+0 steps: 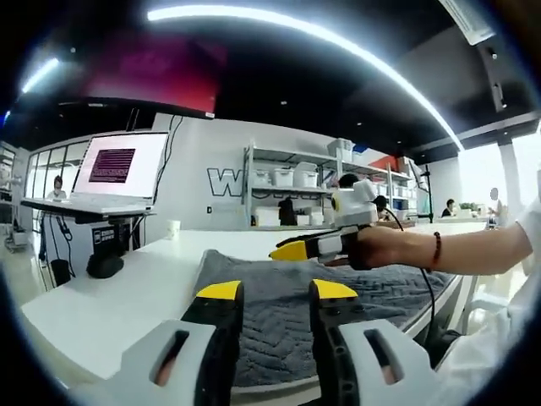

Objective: Open the folded towel by lifting each exposed corner and separating the folded layers until the towel lies flat within the target outline without major curled edges

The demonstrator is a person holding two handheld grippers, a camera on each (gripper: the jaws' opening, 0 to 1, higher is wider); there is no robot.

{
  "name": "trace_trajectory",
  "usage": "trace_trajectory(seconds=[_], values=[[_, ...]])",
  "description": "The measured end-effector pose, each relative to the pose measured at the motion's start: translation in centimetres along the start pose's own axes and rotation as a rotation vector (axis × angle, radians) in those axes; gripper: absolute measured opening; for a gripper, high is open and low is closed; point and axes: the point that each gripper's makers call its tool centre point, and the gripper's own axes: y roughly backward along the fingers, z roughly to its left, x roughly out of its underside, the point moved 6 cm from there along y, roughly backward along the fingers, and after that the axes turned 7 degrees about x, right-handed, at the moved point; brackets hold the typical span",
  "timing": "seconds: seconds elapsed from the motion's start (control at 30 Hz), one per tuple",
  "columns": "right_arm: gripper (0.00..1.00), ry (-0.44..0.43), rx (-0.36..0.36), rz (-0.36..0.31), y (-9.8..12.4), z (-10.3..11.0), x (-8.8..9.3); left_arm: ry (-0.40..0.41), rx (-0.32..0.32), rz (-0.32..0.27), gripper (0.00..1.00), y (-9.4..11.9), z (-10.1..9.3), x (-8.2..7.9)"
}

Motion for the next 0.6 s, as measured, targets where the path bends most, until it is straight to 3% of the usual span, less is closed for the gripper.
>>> trace_trajectory(seconds=[0.47, 0.6], values=[[0.77, 0.004, 0.036, -0.013, 2.0, -0.8, 1.0, -0.001, 0.058, 0.014, 0.35, -0.8, -1.0, 0.1], [0.79, 0.03, 0.04, 0.0, 2.9, 0.0, 0.9, 0.009, 0.094, 0.006, 0.38, -1.3, -1.7, 0.1]])
